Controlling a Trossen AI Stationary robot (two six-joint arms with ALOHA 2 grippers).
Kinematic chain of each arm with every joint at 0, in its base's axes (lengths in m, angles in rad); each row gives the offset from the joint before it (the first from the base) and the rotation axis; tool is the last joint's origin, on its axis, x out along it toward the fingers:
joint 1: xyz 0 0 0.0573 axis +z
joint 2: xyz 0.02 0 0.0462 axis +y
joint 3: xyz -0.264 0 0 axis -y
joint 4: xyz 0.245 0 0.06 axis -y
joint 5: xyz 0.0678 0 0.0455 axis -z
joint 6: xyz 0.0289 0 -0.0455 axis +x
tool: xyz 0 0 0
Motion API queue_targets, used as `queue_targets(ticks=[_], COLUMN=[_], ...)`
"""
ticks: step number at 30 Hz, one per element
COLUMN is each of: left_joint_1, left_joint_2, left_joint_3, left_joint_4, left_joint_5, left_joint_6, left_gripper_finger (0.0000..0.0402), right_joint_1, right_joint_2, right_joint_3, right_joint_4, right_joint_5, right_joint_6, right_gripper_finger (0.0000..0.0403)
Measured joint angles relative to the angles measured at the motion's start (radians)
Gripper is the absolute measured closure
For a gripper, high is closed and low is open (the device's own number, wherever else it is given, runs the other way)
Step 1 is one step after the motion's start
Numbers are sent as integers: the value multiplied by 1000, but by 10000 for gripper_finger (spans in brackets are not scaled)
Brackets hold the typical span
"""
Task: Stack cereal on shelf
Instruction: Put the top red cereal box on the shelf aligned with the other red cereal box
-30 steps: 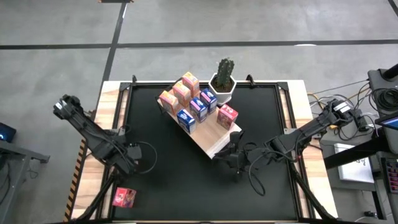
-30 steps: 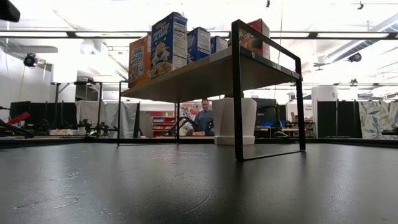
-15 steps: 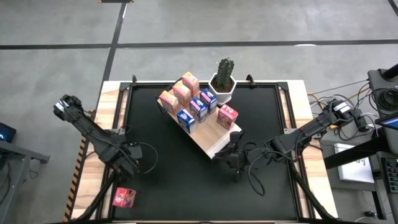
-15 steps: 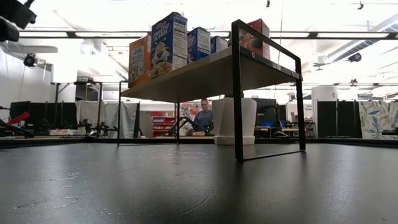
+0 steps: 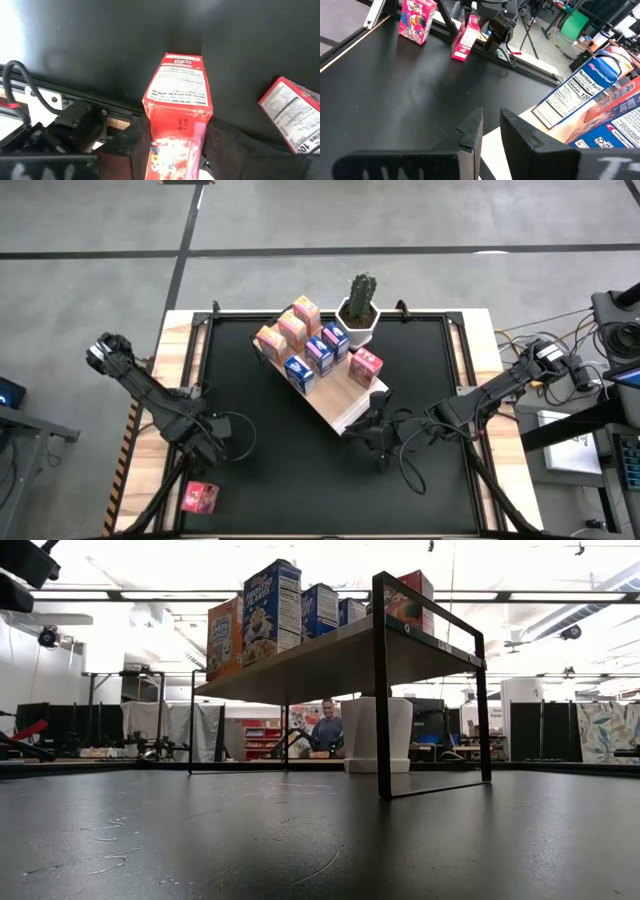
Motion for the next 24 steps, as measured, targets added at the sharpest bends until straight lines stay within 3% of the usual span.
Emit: queue_targets(ticks=[5, 9, 13, 18, 24], left_joint_1=[1, 4, 4, 15, 57], left_joint_2=[1, 4, 36, 135, 336], left_joint_3=[22, 116, 264, 494, 824], left_joint_4=[14, 25, 23, 42, 50], left_joint_5=[56, 73, -59, -273, -368], left_joint_6=[-33, -67, -26, 200, 590], left_gripper_finger=[269, 271, 271, 271, 271], right_joint_1=[22, 48, 68, 89, 103], right_joint_2=[-15, -56, -100, -123, -128], right_joint_3=[0, 0, 0, 0, 0], right_joint_4=[-12, -43, -73, -93, -122], right_joint_5=[1, 1, 2, 3, 2], right_joint_6=[-12, -7, 14, 15, 46], right_gripper_finger=[346, 346, 346, 346, 346])
